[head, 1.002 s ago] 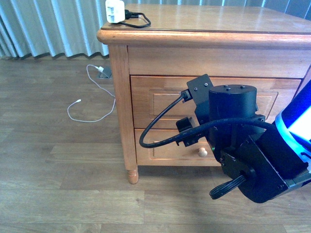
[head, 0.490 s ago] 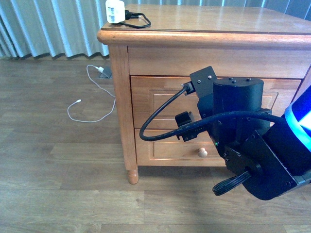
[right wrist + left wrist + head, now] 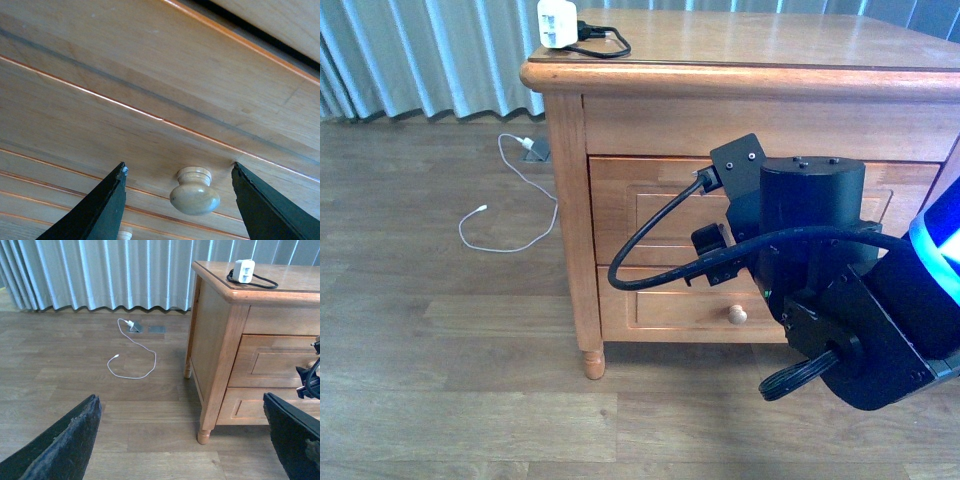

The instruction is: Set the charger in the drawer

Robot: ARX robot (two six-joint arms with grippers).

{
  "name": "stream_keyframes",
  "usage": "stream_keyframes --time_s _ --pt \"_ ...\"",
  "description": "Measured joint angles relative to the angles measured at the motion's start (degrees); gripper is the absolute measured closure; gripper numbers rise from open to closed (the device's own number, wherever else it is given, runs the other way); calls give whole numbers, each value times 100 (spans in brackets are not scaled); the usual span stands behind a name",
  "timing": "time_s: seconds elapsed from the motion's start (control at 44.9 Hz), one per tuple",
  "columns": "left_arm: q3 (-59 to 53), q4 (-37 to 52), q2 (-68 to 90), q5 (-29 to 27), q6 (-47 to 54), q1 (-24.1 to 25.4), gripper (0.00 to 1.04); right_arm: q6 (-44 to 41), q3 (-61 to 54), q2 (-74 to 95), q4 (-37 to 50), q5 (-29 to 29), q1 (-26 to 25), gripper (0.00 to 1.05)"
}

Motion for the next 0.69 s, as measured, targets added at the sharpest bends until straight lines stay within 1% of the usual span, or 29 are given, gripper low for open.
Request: stream_keyframes --time_s 0.045,0.111,0.178,0.223,0.267,0.289,0.334,0.445,0.534,0.579,0.69 --pt "0 0 0 0 0 0 6 -2 0 2 0 0 0 41" --pt "0 0 0 0 0 0 6 -4 0 9 0 0 0 38" --pt "0 0 0 0 0 0 6 -9 0 17 2 0 0 40" --pt "0 0 0 -2 0 0 6 -22 0 24 2 0 -2 39" --pt "0 0 0 0 0 0 6 -39 0 44 4 0 -7 33" --pt "0 0 0 0 0 0 6 -44 0 59 4 0 -9 28" --pt "0 0 0 0 0 0 6 -42 0 87 4 2 -15 23" --pt "0 0 0 0 0 0 6 -46 0 118 4 0 -33 23" --pt "0 0 0 0 0 0 6 -44 0 127 4 2 -50 16" --pt "0 0 0 0 0 0 6 -44 0 127 4 9 -55 17" --pt "0 0 0 -2 0 0 6 -48 4 127 4 20 -59 31"
